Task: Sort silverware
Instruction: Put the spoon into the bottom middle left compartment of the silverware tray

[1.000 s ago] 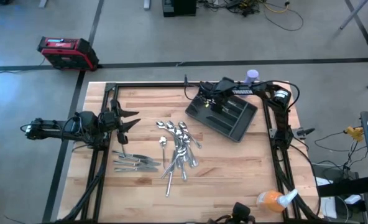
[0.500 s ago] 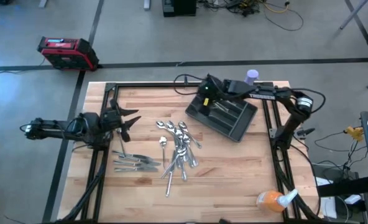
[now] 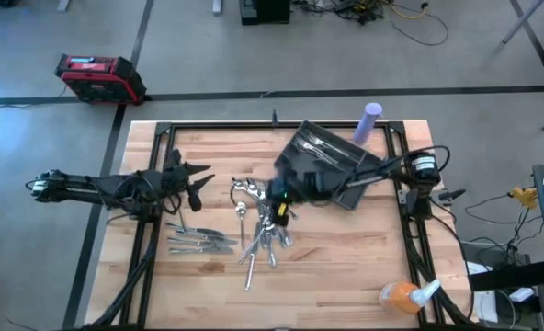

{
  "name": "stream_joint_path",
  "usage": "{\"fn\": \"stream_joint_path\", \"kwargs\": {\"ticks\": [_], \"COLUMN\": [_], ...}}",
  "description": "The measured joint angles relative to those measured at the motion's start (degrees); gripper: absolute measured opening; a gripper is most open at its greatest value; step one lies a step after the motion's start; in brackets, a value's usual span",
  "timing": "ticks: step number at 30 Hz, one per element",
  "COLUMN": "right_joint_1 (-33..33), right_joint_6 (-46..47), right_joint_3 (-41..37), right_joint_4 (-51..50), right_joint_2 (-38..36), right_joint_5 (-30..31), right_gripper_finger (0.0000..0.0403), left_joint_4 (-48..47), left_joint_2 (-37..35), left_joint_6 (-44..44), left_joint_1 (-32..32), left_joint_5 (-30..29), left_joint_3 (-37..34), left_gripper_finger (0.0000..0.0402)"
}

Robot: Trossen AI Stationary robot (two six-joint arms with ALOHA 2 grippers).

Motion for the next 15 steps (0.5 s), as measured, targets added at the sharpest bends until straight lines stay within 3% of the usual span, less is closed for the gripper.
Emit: {"fn": "stream_joint_path", "kwargs": {"ticks": [5, 10, 15], "right_joint_1": [5.2, 9.3, 10.0], "right_joint_6": [11.5, 30.7, 47.8], "right_joint_3": [0.0, -1.5, -2.6], "right_joint_4": [-2.7, -2.9, -2.6], "right_joint_2": [1.2, 1.7, 5.4], "right_joint_5": [1.8, 7.1, 6.8], "right_gripper_finger": [0.0173, 0.0203, 0.0225], "left_joint_4": [-0.4, -2.4, -5.7], "left_joint_2": [0.2, 0.3, 0.3], "left_joint_6": [-2.9, -7.2, -11.4], "left_joint_1": [0.0, 0.0, 0.0], "left_joint_5": [-1.1, -0.8, -0.8], "left_joint_3": [0.0, 0.0, 0.0], "left_gripper_finger": [0.0119, 0.0119, 0.0119]}}
